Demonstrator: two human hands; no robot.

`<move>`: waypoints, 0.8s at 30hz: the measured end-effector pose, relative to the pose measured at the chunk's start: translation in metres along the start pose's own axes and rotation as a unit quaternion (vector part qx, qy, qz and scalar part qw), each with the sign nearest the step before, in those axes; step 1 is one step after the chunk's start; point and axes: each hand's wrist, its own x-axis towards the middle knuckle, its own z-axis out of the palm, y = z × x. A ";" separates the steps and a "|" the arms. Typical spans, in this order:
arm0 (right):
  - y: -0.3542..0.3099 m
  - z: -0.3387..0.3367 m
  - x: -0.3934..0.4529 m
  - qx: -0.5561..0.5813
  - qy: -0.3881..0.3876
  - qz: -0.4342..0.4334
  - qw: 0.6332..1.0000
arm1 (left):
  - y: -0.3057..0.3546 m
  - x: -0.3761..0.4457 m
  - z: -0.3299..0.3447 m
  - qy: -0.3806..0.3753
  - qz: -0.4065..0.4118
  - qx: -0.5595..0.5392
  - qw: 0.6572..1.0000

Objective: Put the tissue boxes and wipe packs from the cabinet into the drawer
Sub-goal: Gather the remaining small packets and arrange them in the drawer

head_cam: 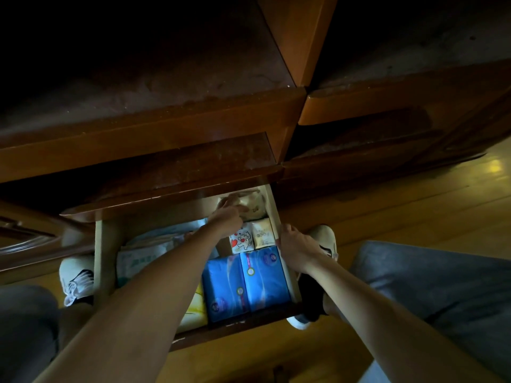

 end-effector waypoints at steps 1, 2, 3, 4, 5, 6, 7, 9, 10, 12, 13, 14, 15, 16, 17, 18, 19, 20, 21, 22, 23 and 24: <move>0.000 0.000 0.000 -0.001 0.001 0.000 1.000 | -0.002 -0.002 0.000 -0.012 0.001 0.019 1.000; 0.000 0.000 -0.001 -0.001 0.002 -0.002 1.000 | -0.003 -0.004 0.001 -0.012 0.003 0.065 0.998; 0.000 0.000 -0.002 -0.003 0.002 -0.005 1.000 | -0.002 -0.006 0.004 -0.001 0.002 0.090 0.996; 0.000 -0.001 -0.003 -0.006 0.001 -0.008 1.000 | 0.000 -0.007 0.006 0.021 0.011 0.109 0.994; 0.000 -0.001 -0.003 -0.008 0.001 -0.010 1.000 | 0.005 -0.010 0.008 0.041 0.007 0.111 0.993; 0.000 0.000 -0.004 -0.009 0.000 -0.010 1.000 | 0.008 -0.011 0.011 0.054 0.002 0.105 0.993; 0.000 0.000 -0.004 -0.008 0.001 -0.010 1.000 | 0.013 -0.012 0.015 0.055 0.002 0.106 0.993; 0.001 0.001 -0.004 -0.005 0.004 -0.008 1.000 | 0.018 -0.013 0.023 0.019 -0.001 0.124 0.992; 0.001 0.002 -0.003 -0.003 0.005 -0.005 1.000 | 0.020 -0.013 0.024 0.000 0.000 0.126 0.992; 0.001 0.003 -0.002 0.001 0.007 -0.002 1.000 | 0.022 -0.014 0.023 -0.019 -0.001 0.114 0.993; 0.001 0.004 -0.001 -0.001 0.008 -0.001 1.000 | 0.023 -0.014 0.021 -0.025 0.000 0.107 0.994; 0.001 0.005 0.001 -0.009 0.010 -0.001 1.000 | 0.025 -0.015 0.018 -0.032 -0.003 0.103 0.994; 0.001 0.006 0.003 -0.018 0.012 -0.001 1.000 | 0.026 -0.016 0.016 -0.037 -0.001 0.102 0.994; 0.001 0.007 0.004 -0.024 0.015 0.001 1.000 | 0.028 -0.018 0.014 -0.037 -0.003 0.101 0.994; 0.001 0.007 0.006 -0.027 0.016 0.004 0.999 | 0.028 -0.021 0.013 -0.029 -0.001 0.096 0.995; 0.001 0.007 0.006 -0.027 0.016 0.009 0.999 | 0.029 -0.026 0.011 -0.017 0.002 0.084 0.996; 0.000 0.006 0.007 -0.026 0.011 0.012 1.000 | 0.029 -0.032 0.009 0.004 0.004 0.074 0.997; -0.001 0.003 0.008 -0.024 0.003 0.013 1.000 | 0.028 -0.040 0.005 0.027 0.005 0.065 0.997; -0.003 0.000 0.008 -0.023 -0.005 0.016 1.000 | 0.026 -0.048 -0.001 0.044 0.009 0.058 0.997; -0.005 -0.003 0.007 -0.025 -0.011 0.017 0.999 | 0.024 -0.058 -0.009 0.049 0.015 0.052 0.997; -0.008 -0.006 0.004 -0.034 -0.015 0.017 0.999 | 0.022 -0.069 -0.017 0.047 0.023 0.045 0.998; -0.011 -0.007 0.000 -0.053 -0.014 0.017 0.998 | 0.019 -0.083 -0.027 0.042 0.027 0.041 0.998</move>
